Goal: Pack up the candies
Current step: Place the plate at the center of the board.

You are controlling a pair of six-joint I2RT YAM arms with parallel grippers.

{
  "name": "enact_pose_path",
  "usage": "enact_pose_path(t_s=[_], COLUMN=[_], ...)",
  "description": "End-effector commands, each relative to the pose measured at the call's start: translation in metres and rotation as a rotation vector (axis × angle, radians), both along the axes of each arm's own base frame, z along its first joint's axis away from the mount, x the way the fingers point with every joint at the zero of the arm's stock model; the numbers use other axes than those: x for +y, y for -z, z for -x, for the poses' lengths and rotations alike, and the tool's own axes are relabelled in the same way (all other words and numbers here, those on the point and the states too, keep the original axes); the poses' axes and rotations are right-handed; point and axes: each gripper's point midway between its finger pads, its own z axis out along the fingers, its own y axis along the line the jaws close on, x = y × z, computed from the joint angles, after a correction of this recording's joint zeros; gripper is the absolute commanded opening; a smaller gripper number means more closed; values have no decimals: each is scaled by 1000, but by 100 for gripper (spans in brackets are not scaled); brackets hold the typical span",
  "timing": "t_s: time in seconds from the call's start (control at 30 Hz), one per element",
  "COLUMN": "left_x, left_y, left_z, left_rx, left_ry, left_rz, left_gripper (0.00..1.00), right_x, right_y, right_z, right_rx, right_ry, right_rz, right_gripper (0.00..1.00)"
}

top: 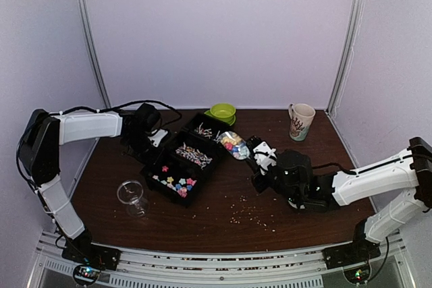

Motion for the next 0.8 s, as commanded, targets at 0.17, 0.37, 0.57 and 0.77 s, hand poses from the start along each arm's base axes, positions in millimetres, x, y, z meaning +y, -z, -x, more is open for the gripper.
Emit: enact_pose_path(t_s=[0.17,0.37,0.57,0.77], left_x=[4,17,26,40], left_y=[-53,-49,-42,-36], left_z=[-57,-63,-67,-72], left_rx=[-199,-195,-179,-167], left_ry=[-81,-108,-127,-161], left_rz=[123,110,95,74], left_gripper=[0,0,0,0], right_x=[-21,-24,-24,-25], right_y=[-28,-27,-27,-27], right_z=[-6,-5,-4,-4], right_rx=[-62,-62,-60,-61], right_ry=[62,63,61,61], right_rz=[-62,-59,-63,-61], right_gripper=[0,0,0,0])
